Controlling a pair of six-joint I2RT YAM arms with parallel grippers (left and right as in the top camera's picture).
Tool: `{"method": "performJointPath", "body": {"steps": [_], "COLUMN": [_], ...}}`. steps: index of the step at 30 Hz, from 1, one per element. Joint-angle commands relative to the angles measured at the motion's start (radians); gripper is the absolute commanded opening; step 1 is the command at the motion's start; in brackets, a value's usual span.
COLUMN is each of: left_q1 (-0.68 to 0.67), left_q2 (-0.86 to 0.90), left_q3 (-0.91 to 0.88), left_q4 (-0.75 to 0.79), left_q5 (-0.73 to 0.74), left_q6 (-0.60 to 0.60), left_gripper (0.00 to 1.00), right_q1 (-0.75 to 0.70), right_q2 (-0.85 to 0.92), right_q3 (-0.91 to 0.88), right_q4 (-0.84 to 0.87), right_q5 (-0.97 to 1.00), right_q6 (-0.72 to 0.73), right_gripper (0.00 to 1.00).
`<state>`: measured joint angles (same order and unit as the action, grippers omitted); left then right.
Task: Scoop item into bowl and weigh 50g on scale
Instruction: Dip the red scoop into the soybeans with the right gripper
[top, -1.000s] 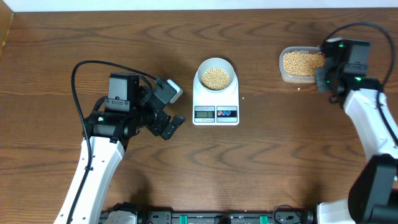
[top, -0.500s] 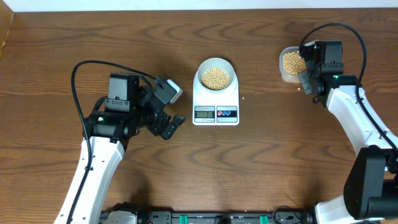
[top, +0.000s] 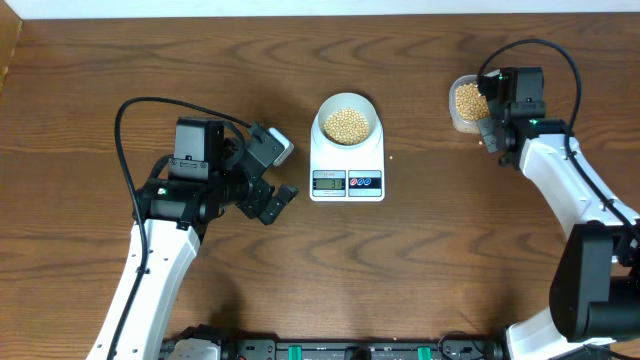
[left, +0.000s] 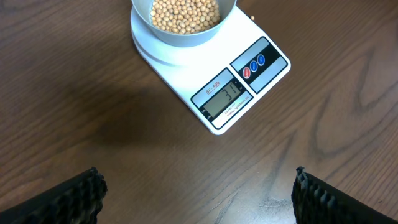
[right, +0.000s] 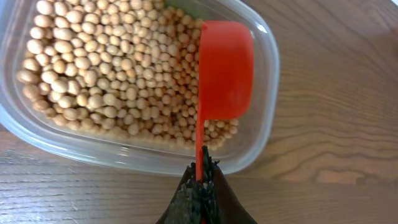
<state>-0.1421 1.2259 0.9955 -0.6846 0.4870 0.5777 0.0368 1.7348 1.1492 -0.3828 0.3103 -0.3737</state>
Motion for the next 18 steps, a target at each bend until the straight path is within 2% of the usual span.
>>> {"method": "performJointPath", "body": {"steps": [1, 18], "left_q1": [0.002, 0.002], "left_q2": [-0.005, -0.005], "left_q3": [0.022, 0.022], "left_q4": [-0.004, -0.004], "left_q5": [-0.009, -0.009], "left_q6": [0.013, 0.013], "left_gripper": [0.98, 0.98], "right_q1": [0.006, -0.031], "right_q2": [0.02, 0.02], "right_q3": [0.01, 0.014], "right_q4": [-0.002, -0.023], "right_q5": [-0.052, -0.422], "right_q6": [0.011, 0.263], "right_gripper": [0.01, 0.01]}}
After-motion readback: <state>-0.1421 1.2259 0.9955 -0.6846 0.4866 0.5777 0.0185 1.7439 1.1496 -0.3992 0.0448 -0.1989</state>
